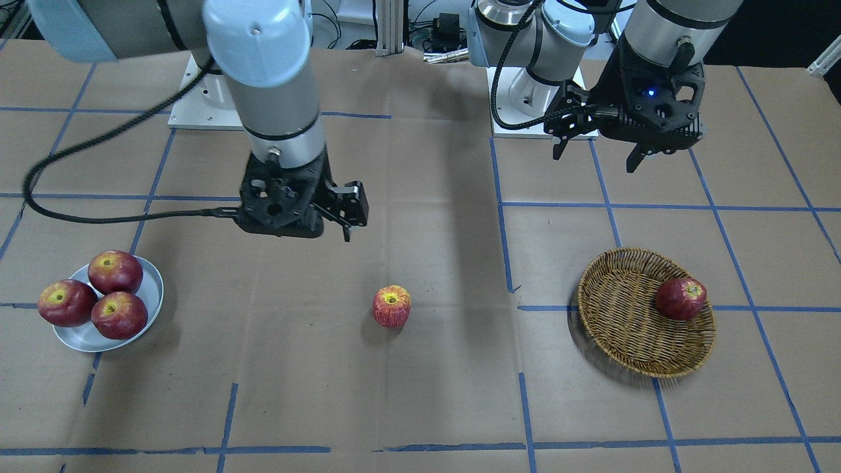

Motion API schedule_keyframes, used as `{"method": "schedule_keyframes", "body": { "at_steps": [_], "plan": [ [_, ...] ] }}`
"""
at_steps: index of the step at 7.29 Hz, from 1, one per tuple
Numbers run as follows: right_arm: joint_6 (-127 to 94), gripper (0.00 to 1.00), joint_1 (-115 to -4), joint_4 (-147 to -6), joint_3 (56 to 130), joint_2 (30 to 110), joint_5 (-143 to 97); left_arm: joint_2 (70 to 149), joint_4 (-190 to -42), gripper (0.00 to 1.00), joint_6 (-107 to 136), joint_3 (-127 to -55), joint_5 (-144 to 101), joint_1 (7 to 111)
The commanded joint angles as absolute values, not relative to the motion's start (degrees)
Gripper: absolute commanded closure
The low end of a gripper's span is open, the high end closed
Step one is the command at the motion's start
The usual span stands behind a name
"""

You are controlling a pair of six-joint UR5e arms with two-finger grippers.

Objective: Transfer apple from basket to plate
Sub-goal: 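Release the apple and raise the left gripper while the right gripper reaches toward the apple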

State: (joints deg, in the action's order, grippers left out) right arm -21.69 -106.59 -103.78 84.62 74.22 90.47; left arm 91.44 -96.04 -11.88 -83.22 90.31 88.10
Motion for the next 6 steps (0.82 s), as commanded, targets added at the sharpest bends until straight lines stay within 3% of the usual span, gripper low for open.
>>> {"method": "schedule_keyframes", "body": {
  "at_steps": [1,4,6],
  "plan": [
    [-27.32,0.0,-111.0,-112.55,83.32,65.86,90.7,90.98,-93.1,0.01,-10.28,-85.67,90.26,88.07],
    [-27.51,0.0,-111.88,-120.48,85.24,59.34,90.7,90.53,-90.44,0.01,-10.72,-87.54,90.7,88.68],
    [-27.51,0.0,-112.32,-126.44,89.19,59.06,90.7,90.62,-90.18,0.01,-10.46,-88.06,90.7,90.69]
  ]
}}
